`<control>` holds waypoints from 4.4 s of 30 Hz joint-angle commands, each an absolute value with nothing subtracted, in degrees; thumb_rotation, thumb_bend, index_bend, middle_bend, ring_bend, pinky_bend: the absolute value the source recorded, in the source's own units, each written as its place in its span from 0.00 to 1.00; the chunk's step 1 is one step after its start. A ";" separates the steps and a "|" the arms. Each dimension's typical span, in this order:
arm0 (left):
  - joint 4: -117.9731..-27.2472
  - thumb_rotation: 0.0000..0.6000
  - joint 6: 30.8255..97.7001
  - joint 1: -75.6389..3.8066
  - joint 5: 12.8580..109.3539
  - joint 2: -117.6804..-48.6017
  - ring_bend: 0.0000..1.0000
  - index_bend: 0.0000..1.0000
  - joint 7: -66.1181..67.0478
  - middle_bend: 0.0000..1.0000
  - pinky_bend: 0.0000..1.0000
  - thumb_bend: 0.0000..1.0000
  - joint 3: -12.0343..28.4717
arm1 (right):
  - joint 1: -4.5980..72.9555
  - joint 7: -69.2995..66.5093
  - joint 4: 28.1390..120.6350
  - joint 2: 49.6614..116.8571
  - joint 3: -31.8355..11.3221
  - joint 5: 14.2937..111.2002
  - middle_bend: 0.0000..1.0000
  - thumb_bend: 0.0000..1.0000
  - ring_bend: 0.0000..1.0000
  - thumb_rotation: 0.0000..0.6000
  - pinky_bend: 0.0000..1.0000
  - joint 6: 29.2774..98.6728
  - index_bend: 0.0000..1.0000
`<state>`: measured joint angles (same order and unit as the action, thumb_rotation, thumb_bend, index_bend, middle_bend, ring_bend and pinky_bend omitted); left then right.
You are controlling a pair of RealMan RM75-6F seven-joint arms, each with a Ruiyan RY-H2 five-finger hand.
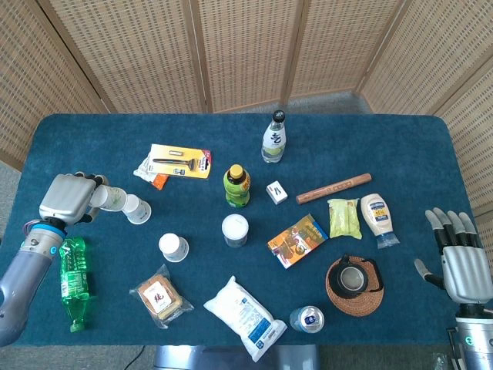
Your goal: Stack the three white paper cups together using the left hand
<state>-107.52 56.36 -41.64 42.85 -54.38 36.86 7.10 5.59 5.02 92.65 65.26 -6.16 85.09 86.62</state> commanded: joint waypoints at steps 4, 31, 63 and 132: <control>-103.01 1.00 55.29 -45.19 36.47 -58.70 0.32 0.44 40.50 0.39 0.47 0.52 6.33 | 5.71 5.25 92.61 65.50 -5.91 85.25 0.00 0.29 0.00 1.00 0.00 86.28 0.00; -98.70 1.00 57.42 -47.18 35.94 -65.72 0.03 0.15 40.85 0.00 0.33 0.51 3.05 | 5.72 4.99 92.54 65.41 -5.92 85.11 0.00 0.29 0.00 1.00 0.00 86.20 0.00; -93.97 1.00 55.93 -48.22 31.93 -71.11 0.05 0.01 43.70 0.01 0.39 0.50 0.34 | 5.80 4.90 92.42 65.49 -5.86 85.09 0.00 0.30 0.00 1.00 0.00 86.01 0.00; -123.15 1.00 56.04 -50.77 39.40 -56.07 0.26 0.30 39.55 0.39 0.43 0.51 0.55 | 5.96 5.45 92.09 66.41 -5.64 85.05 0.00 0.31 0.00 1.00 0.00 85.66 0.01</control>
<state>-123.09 55.82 -50.50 39.57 -55.61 39.26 0.83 5.97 5.46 92.08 66.43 -5.63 85.05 85.64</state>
